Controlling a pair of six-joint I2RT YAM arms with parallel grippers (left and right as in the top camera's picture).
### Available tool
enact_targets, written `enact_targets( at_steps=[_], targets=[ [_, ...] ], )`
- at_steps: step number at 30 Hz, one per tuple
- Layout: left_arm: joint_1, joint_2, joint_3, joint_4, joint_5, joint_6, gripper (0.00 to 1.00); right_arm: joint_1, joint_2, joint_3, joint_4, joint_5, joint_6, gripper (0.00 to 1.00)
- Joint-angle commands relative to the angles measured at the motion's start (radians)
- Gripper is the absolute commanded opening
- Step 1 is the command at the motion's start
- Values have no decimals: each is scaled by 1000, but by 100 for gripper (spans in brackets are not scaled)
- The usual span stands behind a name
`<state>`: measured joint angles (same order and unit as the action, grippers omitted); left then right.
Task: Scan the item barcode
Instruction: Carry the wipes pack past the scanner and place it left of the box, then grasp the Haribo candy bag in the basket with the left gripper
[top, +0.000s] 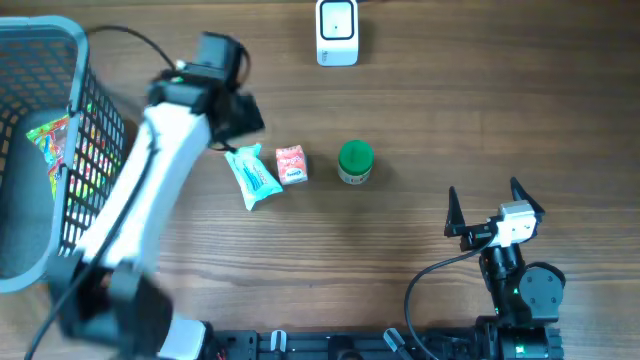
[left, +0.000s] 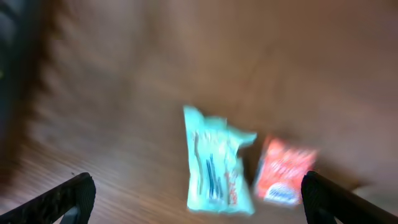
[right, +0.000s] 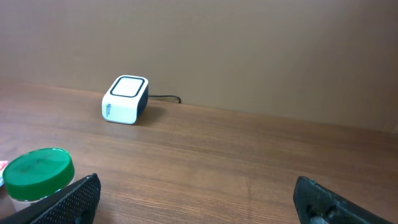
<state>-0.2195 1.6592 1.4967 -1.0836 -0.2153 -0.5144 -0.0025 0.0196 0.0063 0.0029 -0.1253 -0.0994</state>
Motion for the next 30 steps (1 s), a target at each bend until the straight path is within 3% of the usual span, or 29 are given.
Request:
enact_targets(
  at_steps=[1,5,8,11,14,17,22,23,26,30],
  targets=[
    [79,-215,43,103,-134,-18,100,3,-3,-1,3,13,-6,100],
    [206,-378,43,257,-134,-18,100,3,-3,-1,3,14,-6,100],
    [288,-404,43,307,-134,-18,100,3,-3,-1,3,13,-6,100],
    [436,-378,42,309,-134,-35,100,3,-3,-1,3,13,-6,100],
    [574,-344,42,288,-120,-127,100,3,-3,-1,3,13,-6,100],
    [737,-319,42,306,-9,-129,100,3,-3,-1,3,14,-6,100],
    [860,-228,42,326,36,-117,100,3,-3,-1,3,14,-6,100],
    [864,-203,42,328,41,-100,100,3,-3,-1,3,14,-6,100],
    [863,-71,42,382,172,166,100,3,-3,-1,3,13,-6,100],
    [861,81,42,385,226,368,100,3,-3,-1,3,14,-6,100]
  ],
)
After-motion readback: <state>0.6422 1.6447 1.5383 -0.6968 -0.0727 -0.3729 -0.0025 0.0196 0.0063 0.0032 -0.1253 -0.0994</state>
